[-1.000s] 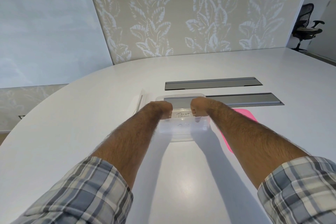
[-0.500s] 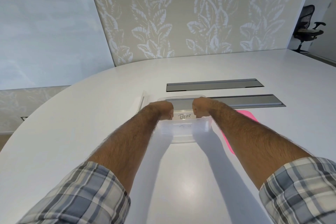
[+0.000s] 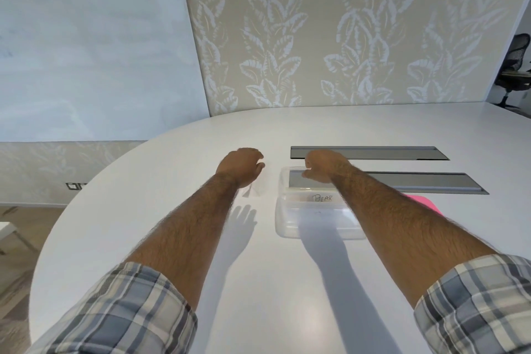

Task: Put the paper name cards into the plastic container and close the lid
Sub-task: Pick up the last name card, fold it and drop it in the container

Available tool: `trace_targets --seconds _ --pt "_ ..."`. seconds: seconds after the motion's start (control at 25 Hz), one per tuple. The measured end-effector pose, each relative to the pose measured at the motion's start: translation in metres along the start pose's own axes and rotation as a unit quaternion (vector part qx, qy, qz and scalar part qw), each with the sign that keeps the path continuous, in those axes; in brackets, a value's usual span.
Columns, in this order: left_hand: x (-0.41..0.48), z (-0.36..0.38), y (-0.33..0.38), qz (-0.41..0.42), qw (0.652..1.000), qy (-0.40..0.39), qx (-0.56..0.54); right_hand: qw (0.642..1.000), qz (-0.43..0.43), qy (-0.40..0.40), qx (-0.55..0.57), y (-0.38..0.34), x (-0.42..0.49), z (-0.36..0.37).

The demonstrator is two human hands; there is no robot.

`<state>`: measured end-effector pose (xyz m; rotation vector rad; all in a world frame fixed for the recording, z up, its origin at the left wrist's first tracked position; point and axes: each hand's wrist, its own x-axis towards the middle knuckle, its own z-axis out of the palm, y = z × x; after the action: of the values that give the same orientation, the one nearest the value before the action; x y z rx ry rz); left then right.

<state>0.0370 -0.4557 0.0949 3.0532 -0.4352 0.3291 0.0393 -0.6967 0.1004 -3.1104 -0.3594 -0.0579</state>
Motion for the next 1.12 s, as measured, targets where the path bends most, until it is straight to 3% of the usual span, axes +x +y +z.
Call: trace_targets --seconds 0.44,0.88,1.12 --pt "0.002 0.012 -0.137 0.009 0.999 -0.047 -0.002 0.998 0.015 -0.022 0.062 -0.137 0.066 0.020" --pt "0.017 0.047 -0.228 0.029 0.994 -0.101 0.000 0.958 0.236 -0.055 0.156 -0.212 0.137 0.073" --pt "0.039 0.071 -0.242 0.046 0.991 -0.124 -0.014 0.947 0.273 -0.043 0.165 -0.209 0.161 0.096"
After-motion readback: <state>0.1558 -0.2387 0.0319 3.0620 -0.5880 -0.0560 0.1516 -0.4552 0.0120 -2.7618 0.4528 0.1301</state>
